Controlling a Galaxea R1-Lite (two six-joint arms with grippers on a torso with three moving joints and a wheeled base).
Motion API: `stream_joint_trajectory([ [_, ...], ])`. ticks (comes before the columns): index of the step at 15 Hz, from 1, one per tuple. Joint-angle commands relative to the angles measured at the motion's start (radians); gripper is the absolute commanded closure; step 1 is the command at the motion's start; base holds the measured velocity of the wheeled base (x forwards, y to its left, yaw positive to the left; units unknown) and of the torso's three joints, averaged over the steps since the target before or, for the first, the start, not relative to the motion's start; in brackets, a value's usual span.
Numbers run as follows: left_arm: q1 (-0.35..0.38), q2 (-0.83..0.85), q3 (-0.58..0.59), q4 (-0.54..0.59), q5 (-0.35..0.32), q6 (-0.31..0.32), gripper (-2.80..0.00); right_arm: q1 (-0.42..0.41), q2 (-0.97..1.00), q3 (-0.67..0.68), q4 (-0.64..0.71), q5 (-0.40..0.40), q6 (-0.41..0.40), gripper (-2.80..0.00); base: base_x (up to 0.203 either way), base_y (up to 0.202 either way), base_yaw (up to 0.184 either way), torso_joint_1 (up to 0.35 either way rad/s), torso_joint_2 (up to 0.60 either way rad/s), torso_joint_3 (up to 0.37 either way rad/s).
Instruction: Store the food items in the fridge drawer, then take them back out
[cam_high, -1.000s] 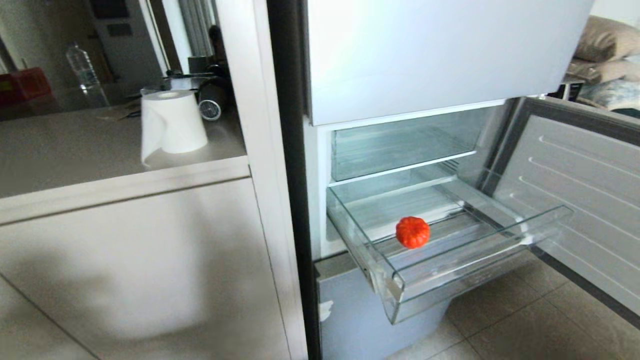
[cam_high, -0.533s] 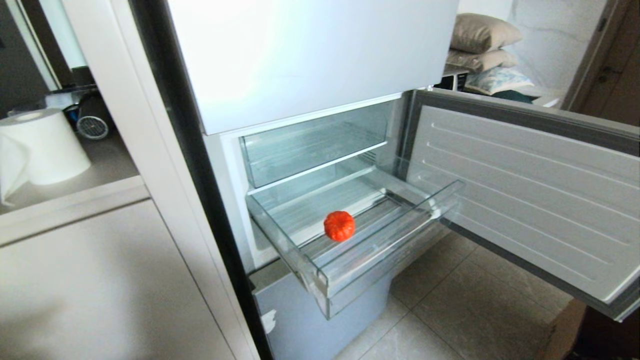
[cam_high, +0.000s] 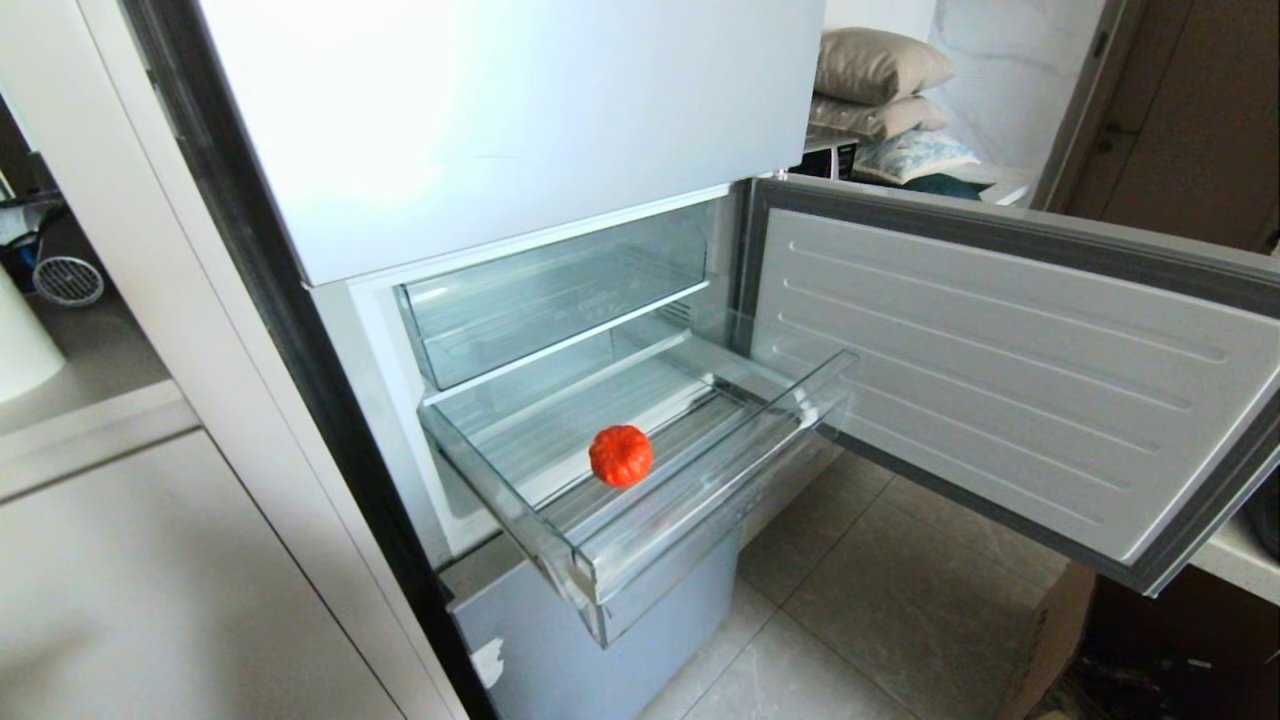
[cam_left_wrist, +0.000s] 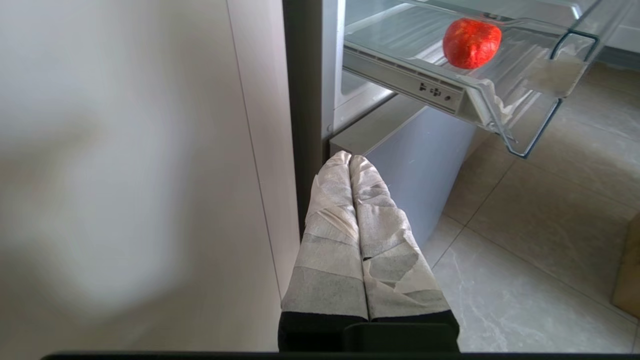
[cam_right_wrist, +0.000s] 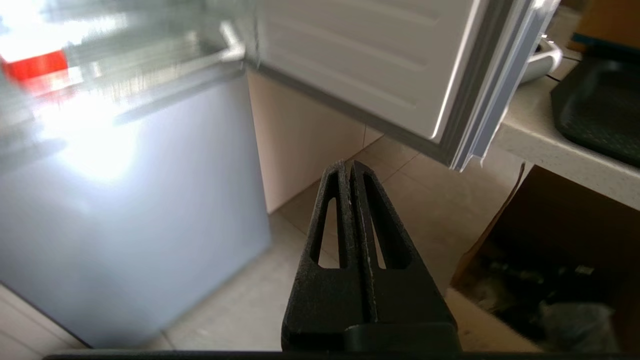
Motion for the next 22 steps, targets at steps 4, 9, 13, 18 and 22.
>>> stream_joint_trajectory([
  [4,0.0,0.002,0.0,0.0,0.0,0.0,0.0,-0.28,0.514,-0.26,-0.008,-0.04,0.177,0.0,0.0,0.0,0.0,0.0,0.0,0.0],
  [9,0.0,0.002,0.0,0.0,0.0,0.0,0.0,-0.775,0.979,-0.412,-0.164,0.13,0.199,0.0,0.0,0.0,0.0,0.0,0.0,0.0],
  [13,0.0,0.002,0.0,0.0,0.0,0.0,0.0,-0.887,1.243,-0.459,-0.321,0.169,0.107,0.0,0.0,0.0,0.0,0.0,0.0,0.0],
  [18,0.0,0.002,0.0,0.0,0.0,0.0,0.0,-0.973,1.498,-0.574,-0.445,0.174,0.033,-2.8,0.0,0.0,0.0,0.0,0.0,0.0],
  [22,0.0,0.002,0.0,0.0,0.0,0.0,0.0,-1.036,1.672,-0.732,-0.471,0.174,-0.022,-2.8,0.0,0.0,0.0,0.0,0.0,0.0],
])
